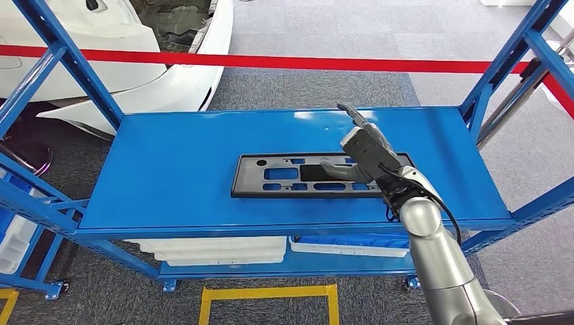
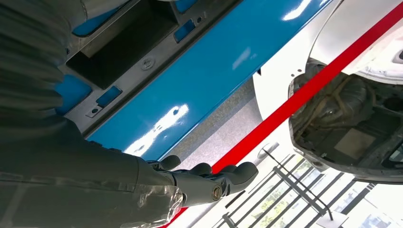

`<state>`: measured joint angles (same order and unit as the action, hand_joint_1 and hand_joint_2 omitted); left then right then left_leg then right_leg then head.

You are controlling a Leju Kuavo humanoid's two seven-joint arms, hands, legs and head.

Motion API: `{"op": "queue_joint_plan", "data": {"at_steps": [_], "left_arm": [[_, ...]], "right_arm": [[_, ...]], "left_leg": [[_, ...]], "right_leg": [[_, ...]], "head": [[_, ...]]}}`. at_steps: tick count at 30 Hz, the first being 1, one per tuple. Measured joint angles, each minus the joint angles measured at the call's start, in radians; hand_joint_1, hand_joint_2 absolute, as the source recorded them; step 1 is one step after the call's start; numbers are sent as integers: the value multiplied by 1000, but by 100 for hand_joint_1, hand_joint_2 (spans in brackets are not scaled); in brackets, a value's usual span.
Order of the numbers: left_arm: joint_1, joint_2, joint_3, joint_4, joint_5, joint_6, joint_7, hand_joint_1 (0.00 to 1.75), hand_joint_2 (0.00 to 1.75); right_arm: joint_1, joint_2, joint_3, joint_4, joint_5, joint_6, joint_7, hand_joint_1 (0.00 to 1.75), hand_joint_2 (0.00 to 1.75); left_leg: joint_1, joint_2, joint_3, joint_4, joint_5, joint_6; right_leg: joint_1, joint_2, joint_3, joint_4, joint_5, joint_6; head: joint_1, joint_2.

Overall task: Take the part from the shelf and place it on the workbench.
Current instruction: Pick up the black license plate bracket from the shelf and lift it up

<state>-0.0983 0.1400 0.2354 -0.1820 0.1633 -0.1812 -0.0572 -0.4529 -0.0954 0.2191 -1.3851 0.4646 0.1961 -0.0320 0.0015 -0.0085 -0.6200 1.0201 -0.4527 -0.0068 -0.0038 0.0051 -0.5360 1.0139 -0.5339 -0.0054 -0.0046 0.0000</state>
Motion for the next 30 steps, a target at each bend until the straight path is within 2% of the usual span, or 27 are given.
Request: {"op": "queue_joint_plan", "data": {"at_steps": [10, 12, 14, 16, 24, 28, 30], "left_arm": [[0, 0, 0, 0, -3, -2, -4, 0, 175], [0, 0, -1, 0, -13, -12, -24, 0, 87], [-1, 0, -3, 0, -24, -22, -47, 0, 0], [-1, 0, -4, 0, -29, -25, -57, 0, 0], [-1, 0, -4, 0, -32, -26, -61, 0, 0], [-1, -1, -4, 0, -32, -25, -61, 0, 175], [-1, -1, -4, 0, -33, -27, -64, 0, 175]], "right_arm": [[-1, -2, 1, 0, 13, 12, 12, 0, 175], [-8, -12, 10, 4, 77, 50, 51, 0, 175], [-17, -27, 26, 23, 230, 69, 72, 0, 175], [-23, -33, 35, 46, 352, 59, 61, 0, 175], [-38, -44, 55, 161, 464, 31, 23, 0, 175], [-41, -44, 60, 182, 467, 31, 22, 0, 175], [-43, -44, 62, 192, 470, 32, 22, 0, 175]], "left_leg": [[0, 0, 0, 0, 0, 0], [0, 0, 0, 0, 0, 0], [0, 0, 1, 0, 0, 0], [0, 0, 1, 0, 0, 0], [0, 0, 2, 0, 0, 0], [0, 0, 2, 0, 0, 0], [0, 0, 2, 0, 0, 0]], "right_leg": [[0, 0, 0, 0, 0, 0], [0, 0, 0, 0, 0, 0], [0, 0, 1, 0, 0, 0], [0, 0, 1, 0, -1, -1], [0, 0, 2, 0, -1, -1], [0, 0, 2, 0, -1, -1], [0, 0, 2, 0, -1, -1]], "head": [[2, 0], [1, 0], [1, 0], [2, 0], [2, 0], [2, 0], [3, 0]]}}
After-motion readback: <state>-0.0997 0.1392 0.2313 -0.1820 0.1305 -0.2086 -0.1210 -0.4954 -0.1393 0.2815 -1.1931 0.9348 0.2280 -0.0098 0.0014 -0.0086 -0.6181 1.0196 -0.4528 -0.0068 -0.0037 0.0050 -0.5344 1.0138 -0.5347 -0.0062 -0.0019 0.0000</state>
